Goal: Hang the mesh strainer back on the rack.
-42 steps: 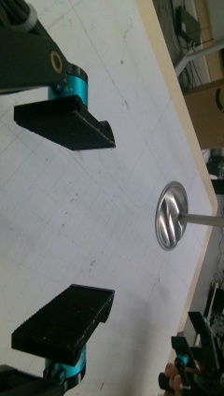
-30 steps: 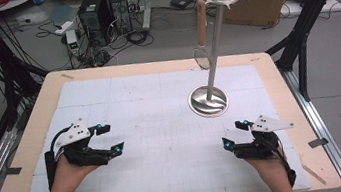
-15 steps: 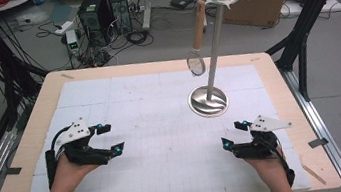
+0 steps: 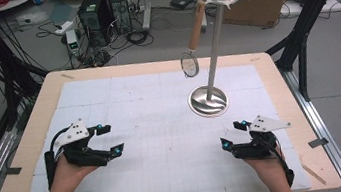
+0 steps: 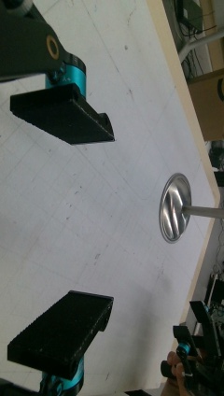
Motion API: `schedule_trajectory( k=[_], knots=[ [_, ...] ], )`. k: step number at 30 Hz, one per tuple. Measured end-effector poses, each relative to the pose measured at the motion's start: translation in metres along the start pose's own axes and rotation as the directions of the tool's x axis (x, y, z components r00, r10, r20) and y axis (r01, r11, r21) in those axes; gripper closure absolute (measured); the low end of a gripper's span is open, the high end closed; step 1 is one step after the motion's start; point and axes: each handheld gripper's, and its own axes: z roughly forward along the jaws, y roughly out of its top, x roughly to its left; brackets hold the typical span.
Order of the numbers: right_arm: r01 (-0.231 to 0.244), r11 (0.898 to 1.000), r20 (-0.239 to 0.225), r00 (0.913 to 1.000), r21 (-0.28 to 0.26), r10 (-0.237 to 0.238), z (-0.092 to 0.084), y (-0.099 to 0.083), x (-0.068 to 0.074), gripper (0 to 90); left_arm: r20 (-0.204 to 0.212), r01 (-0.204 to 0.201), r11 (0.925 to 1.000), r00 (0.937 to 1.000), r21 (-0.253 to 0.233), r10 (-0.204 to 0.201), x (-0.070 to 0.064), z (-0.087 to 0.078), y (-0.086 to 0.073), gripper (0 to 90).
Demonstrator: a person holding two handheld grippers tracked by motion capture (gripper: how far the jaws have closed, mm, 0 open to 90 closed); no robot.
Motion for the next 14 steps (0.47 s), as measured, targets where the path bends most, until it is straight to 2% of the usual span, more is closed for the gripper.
schedule_trajectory(
  k=[14],
  knots=[
    [-0.003, 1.0, -0.005, 1.0, 0.011, 0.003, 0.0024, -0.0015, 0.0, 20.8, -0.004, 0.009, 0.9999, 1.0, 0.015, -0.009, 0.0018, 0.0033, -0.0033, 18.1]
  ],
)
